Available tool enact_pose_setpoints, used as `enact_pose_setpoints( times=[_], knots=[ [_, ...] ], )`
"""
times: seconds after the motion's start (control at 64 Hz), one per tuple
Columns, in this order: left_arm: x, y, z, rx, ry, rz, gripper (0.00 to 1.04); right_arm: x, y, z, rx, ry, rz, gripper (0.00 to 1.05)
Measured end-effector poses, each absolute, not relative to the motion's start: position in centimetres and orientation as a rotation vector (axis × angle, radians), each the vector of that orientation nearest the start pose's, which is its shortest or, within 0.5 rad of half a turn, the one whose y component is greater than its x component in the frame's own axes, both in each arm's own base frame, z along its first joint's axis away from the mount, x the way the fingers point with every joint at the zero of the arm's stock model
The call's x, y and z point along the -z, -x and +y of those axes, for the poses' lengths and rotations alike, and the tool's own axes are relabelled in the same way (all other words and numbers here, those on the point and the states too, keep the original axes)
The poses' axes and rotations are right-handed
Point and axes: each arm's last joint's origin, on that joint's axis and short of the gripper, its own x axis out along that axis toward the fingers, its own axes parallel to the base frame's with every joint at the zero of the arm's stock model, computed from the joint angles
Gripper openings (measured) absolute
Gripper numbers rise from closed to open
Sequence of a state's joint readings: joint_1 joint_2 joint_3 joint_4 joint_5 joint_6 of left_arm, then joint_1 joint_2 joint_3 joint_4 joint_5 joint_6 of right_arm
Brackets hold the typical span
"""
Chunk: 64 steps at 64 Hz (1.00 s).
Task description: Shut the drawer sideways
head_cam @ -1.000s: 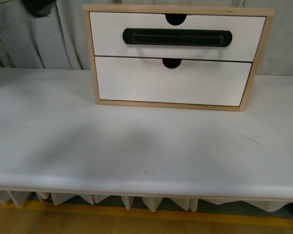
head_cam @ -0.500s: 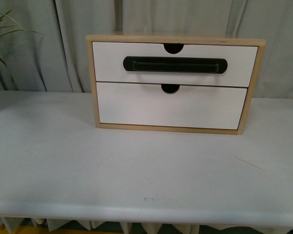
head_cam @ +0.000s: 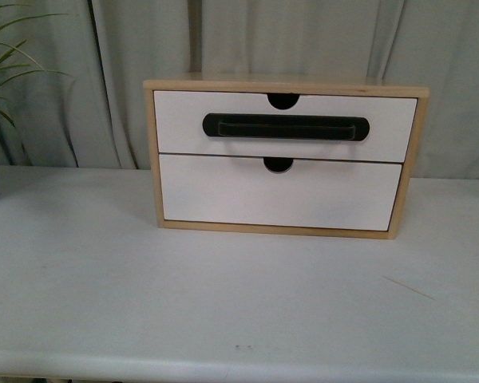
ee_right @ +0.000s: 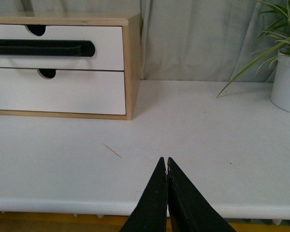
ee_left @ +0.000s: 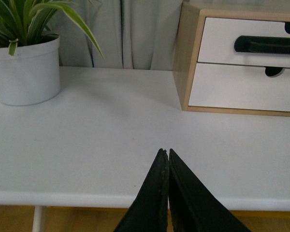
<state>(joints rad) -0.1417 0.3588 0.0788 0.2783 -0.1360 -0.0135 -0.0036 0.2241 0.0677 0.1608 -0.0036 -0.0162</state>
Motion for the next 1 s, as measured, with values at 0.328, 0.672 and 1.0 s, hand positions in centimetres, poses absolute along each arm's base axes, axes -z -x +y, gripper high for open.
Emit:
enact_pose_setpoints(
  times=[0.328,0.672,1.0],
  knots=[
    [-17.6,-11.3,0.0,0.001,0.008,0.001,0.04,-17.1,-9.7,0.0,0.0,0.014,-0.007,0.01],
    [-16.5,-10.3,0.0,0.003,0.007,0.018,0.04,-16.5,-9.8,0.0,-0.001,0.013,-0.002,0.01],
    [-16.6,-9.7,0.0,0.002,0.007,-0.006,0.17,-16.5,-9.8,0.0,0.0,0.013,-0.002,0.08]
  ],
)
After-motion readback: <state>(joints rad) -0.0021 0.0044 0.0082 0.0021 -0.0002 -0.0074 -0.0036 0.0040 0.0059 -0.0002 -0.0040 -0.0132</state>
